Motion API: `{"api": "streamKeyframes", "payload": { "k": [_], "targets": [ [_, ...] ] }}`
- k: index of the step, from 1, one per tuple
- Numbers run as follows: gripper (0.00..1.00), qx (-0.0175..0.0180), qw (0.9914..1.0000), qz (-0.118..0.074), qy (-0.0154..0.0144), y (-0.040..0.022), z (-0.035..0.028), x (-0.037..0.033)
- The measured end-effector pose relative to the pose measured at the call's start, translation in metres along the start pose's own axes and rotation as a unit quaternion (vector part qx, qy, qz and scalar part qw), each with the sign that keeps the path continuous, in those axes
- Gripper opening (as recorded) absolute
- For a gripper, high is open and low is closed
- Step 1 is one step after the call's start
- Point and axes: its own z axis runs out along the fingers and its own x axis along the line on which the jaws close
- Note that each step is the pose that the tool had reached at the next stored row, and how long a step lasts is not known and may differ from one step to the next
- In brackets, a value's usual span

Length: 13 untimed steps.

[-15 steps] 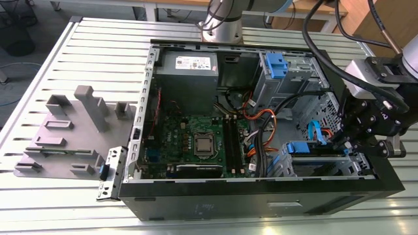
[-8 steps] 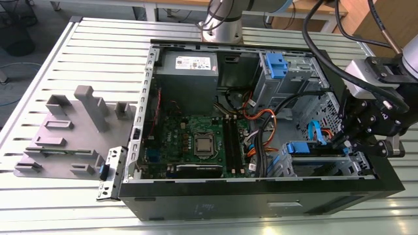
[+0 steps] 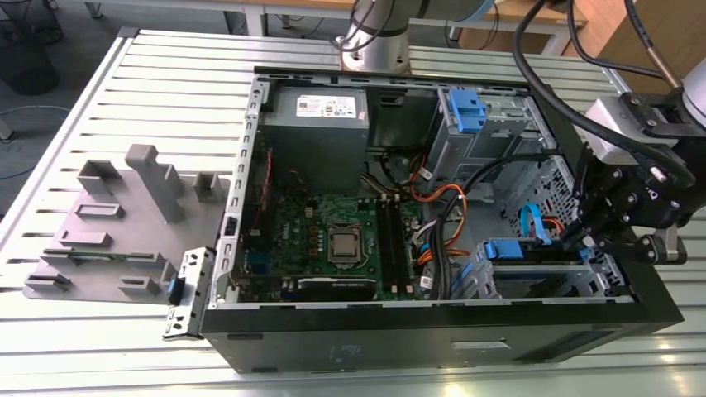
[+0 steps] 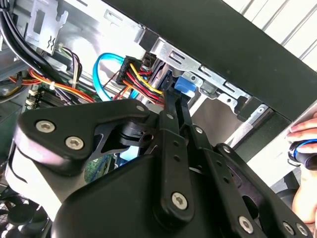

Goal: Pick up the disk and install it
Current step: 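Insert the second disk wire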

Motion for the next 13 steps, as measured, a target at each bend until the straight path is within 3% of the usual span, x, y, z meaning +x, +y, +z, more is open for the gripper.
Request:
{"api": "streamKeyframes", "payload": {
  "k": [7, 13],
  "targets": [
    [0.16, 0.001, 0.99999, 0.0, -0.003, 0.0033, -0.0002, -0.0015],
    [0.16, 0.0011, 0.99999, 0.0, -0.0036, 0.0066, 0.0003, -0.0034]
  ]
}}
